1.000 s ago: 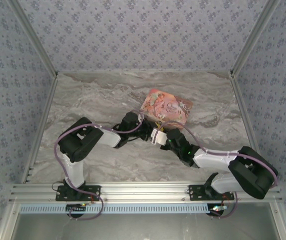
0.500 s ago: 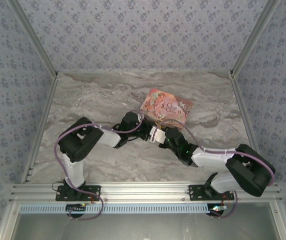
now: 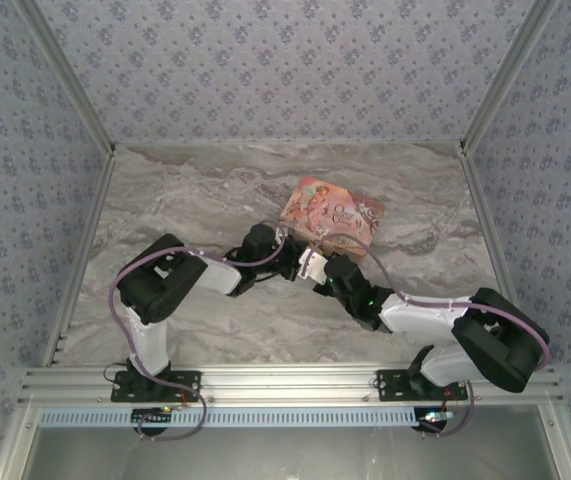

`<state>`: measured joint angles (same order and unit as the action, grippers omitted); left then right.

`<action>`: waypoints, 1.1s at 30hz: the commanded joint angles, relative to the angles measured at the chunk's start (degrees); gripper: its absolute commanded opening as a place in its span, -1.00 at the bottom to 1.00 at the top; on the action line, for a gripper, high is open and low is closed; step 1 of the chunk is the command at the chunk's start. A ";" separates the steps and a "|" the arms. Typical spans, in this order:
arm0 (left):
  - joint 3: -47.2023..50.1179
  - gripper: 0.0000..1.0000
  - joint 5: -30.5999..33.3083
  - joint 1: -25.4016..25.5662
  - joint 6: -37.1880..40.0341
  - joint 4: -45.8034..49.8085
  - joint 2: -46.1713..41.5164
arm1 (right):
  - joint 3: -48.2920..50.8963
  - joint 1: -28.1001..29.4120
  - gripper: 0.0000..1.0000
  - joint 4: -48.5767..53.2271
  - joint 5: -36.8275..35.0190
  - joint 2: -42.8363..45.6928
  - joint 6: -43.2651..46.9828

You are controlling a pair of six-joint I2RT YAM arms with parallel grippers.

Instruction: Unlock the padlock with the key

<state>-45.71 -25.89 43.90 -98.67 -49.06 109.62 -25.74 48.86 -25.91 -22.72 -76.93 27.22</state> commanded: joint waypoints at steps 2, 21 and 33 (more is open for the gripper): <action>-1.21 -0.99 -0.74 0.27 0.06 -3.76 -0.38 | -1.40 -0.74 -1.00 -3.12 1.15 -0.01 -13.48; -1.22 -0.54 -0.83 0.00 0.26 -4.03 -0.02 | 3.28 -3.16 -1.00 -11.95 7.73 -5.63 -30.67; 2.68 0.16 -1.62 -5.61 9.17 6.11 -9.58 | 4.35 -3.84 -1.00 -14.18 9.01 -5.34 -43.17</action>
<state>-44.47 -26.39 39.97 -92.77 -44.75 103.35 -22.15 45.45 -38.11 -15.25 -81.82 -10.48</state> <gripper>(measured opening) 0.574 0.057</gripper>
